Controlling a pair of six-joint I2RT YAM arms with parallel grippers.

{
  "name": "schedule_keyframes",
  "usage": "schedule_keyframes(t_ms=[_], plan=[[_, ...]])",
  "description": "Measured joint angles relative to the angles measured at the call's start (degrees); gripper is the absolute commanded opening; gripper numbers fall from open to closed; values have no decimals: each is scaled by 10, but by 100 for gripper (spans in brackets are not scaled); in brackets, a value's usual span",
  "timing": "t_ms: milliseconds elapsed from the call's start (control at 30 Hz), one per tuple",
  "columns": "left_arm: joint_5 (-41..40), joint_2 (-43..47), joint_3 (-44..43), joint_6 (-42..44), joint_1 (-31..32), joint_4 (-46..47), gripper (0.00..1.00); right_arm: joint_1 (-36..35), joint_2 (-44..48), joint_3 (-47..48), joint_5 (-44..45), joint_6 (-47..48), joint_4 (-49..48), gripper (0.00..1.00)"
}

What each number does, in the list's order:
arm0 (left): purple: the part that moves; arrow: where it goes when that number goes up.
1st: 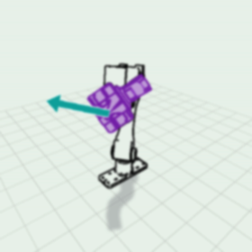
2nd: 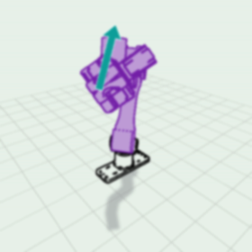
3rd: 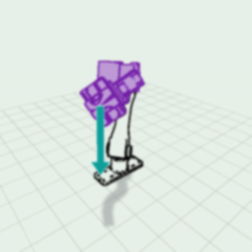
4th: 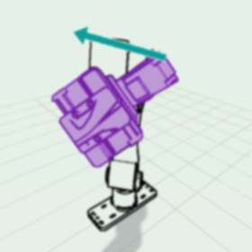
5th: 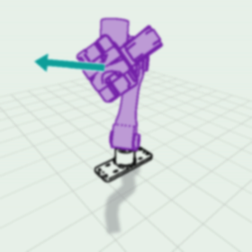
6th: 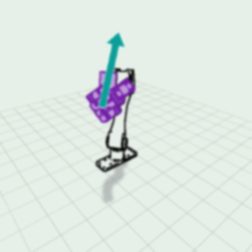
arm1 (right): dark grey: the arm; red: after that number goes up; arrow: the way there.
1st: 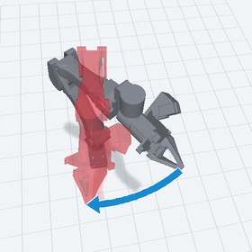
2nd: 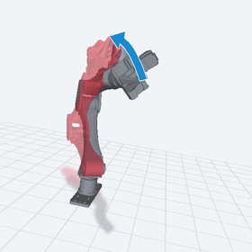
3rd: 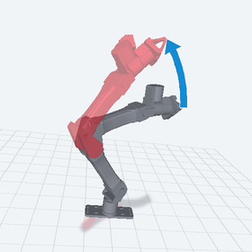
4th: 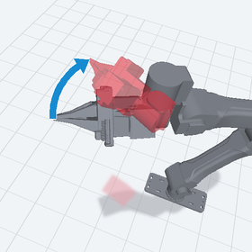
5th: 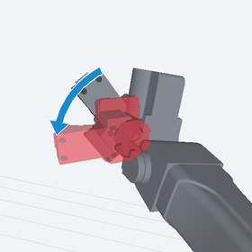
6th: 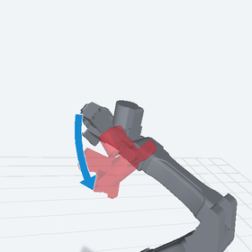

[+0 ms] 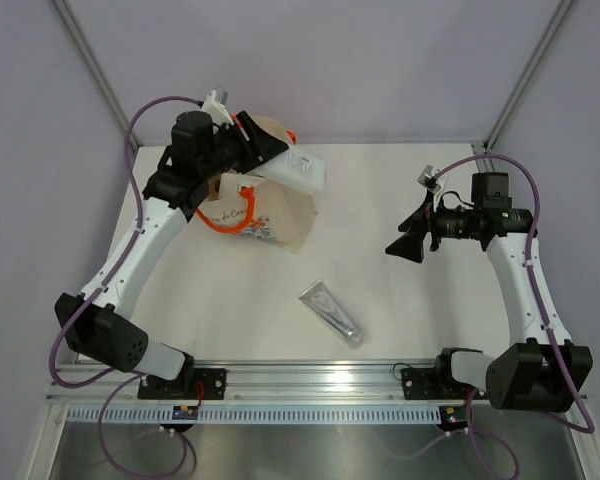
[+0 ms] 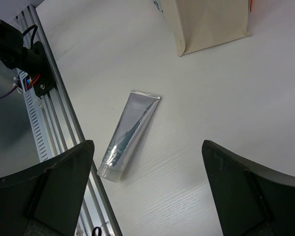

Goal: Place the personal care products into the canvas bag

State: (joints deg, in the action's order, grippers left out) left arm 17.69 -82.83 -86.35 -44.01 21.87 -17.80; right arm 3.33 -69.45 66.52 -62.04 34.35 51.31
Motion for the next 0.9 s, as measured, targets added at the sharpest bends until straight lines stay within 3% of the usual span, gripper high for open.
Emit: schedule_keyframes(t_ms=[467, 800, 900], plan=[[22, -71, -66, -25, -205, 7, 0, 0, -1, -3, -2, 6, 9, 99], [39, -133, -69, 41, -200, -40, 0, 0, -1, -3, -2, 12, 12, 99], [52, -171, -78, 65, -179, -56, 7, 0, -4, -3, -2, 20, 17, 100]])
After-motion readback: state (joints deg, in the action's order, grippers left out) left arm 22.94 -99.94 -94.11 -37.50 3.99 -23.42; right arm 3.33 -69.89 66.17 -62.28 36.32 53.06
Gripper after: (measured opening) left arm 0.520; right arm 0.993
